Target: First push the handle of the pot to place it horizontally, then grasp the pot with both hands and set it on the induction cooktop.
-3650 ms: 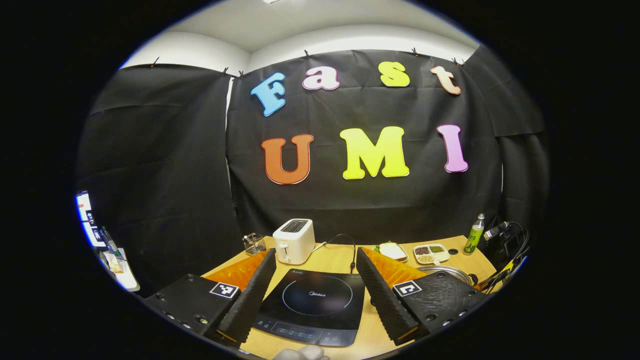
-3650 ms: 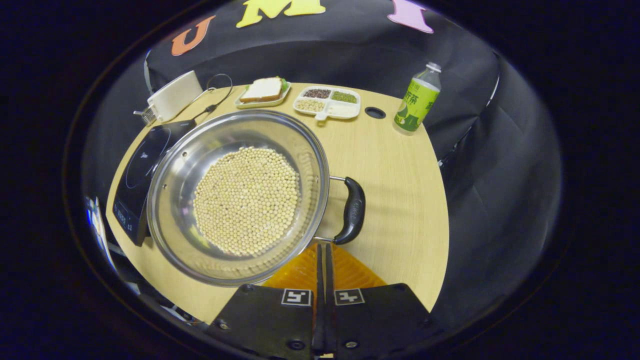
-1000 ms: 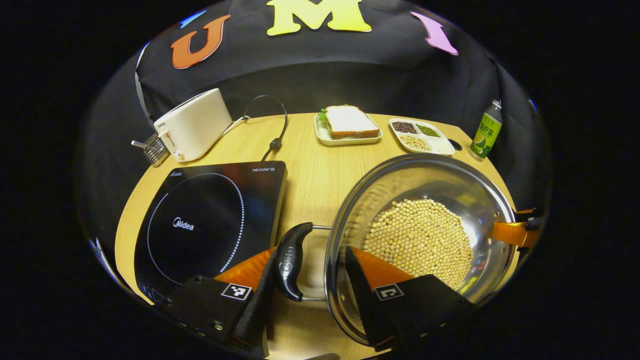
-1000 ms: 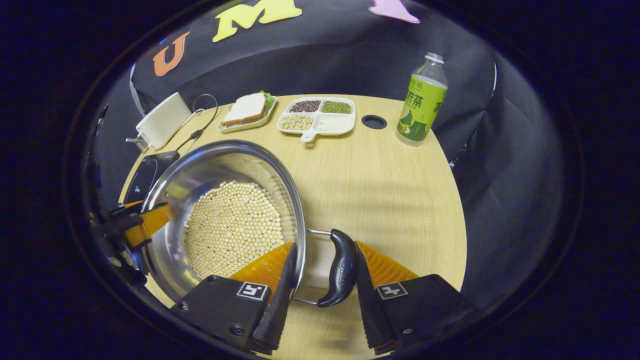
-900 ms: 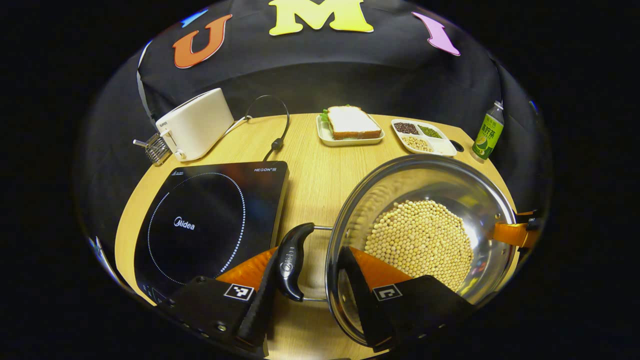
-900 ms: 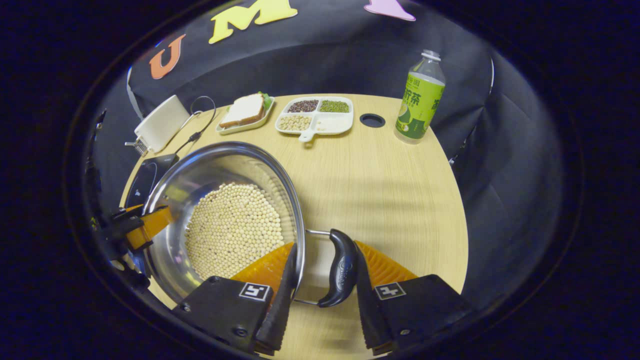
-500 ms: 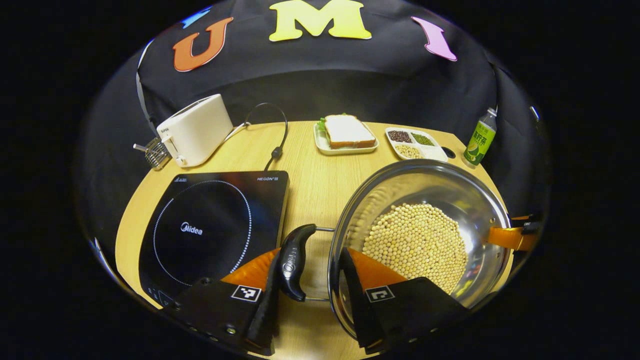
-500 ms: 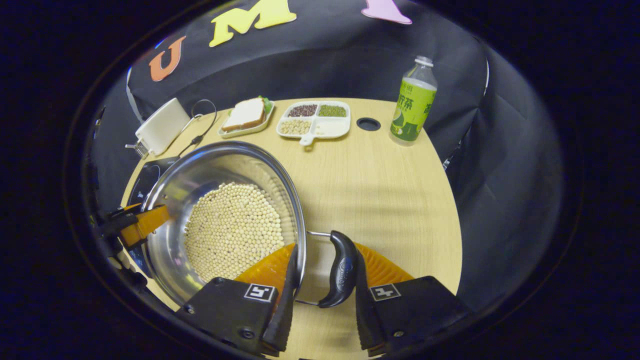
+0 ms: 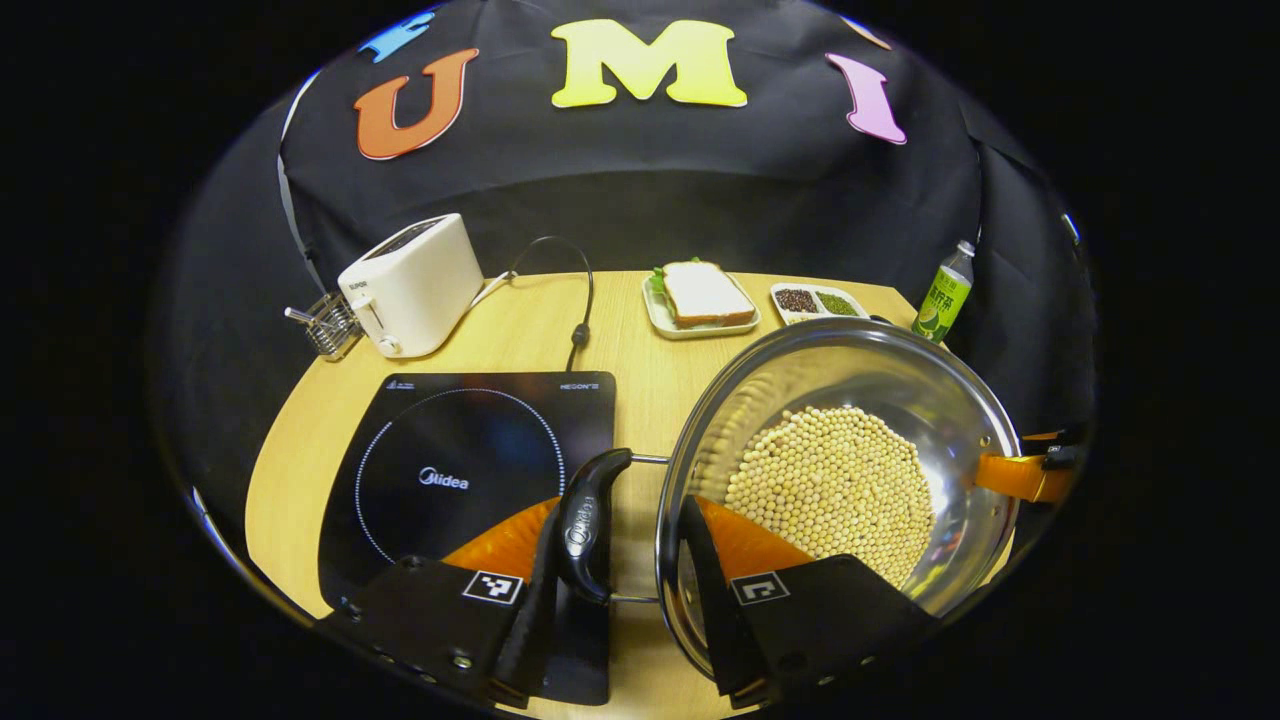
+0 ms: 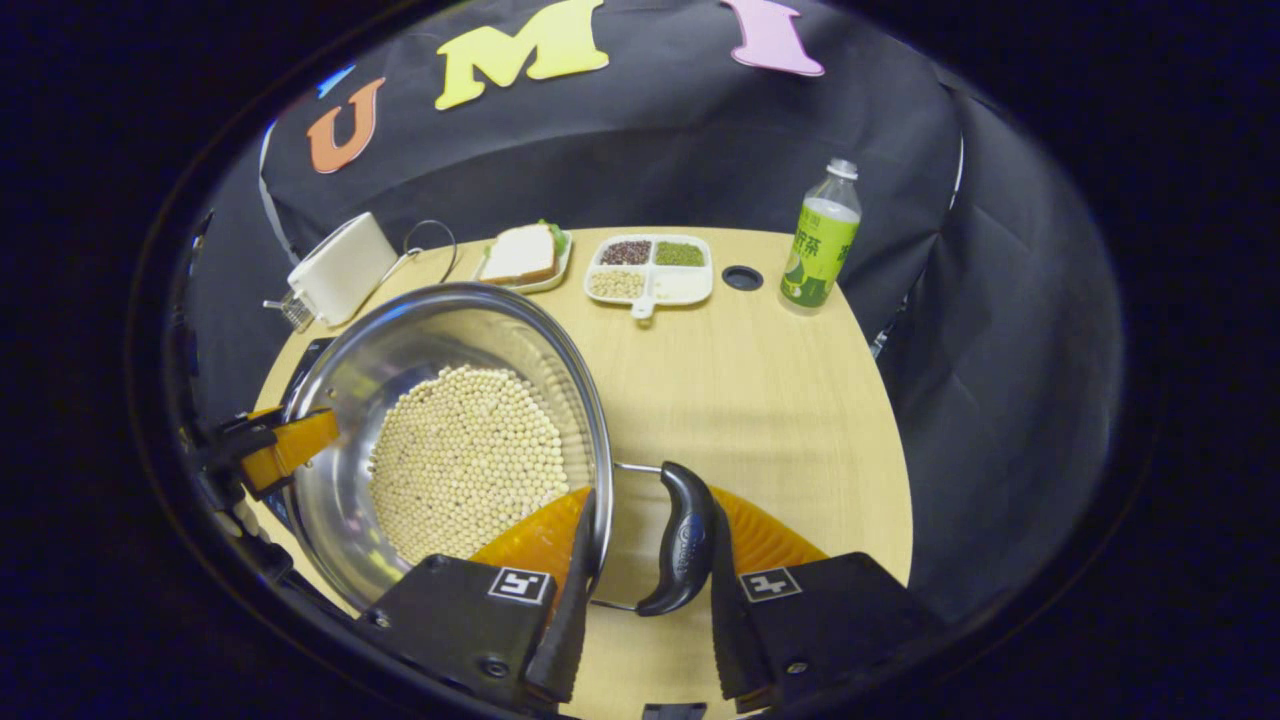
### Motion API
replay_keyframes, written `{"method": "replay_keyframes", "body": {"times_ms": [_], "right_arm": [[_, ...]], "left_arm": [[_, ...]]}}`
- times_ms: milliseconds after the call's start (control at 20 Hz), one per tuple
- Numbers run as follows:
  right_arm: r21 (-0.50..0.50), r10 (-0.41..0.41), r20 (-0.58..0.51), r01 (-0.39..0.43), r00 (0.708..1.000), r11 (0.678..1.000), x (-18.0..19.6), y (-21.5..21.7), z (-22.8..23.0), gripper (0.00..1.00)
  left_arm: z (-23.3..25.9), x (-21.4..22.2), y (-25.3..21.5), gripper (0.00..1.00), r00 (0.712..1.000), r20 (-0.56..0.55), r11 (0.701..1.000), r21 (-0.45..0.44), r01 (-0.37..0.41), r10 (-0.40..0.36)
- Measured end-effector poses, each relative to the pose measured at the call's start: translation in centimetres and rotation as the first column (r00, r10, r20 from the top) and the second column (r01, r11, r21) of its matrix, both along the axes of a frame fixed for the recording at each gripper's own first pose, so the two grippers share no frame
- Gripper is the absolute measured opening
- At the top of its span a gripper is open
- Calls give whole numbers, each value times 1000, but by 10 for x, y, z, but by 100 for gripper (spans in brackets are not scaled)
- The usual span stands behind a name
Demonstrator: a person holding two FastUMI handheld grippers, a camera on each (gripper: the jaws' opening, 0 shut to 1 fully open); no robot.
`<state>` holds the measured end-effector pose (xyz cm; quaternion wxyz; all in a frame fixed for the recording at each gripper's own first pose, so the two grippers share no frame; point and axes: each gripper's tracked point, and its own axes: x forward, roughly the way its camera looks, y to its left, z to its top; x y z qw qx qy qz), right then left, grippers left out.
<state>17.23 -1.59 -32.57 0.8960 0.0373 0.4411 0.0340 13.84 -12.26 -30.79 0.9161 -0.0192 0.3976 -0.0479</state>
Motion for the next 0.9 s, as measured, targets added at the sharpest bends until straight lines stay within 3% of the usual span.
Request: {"method": "replay_keyframes", "body": {"times_ms": [900], "right_arm": [[31, 8, -5, -8, 1000, 999, -25, 140, 21, 53]], "left_arm": [[12, -14, 135, 60, 1000, 19, 999, 34, -13, 13]]}}
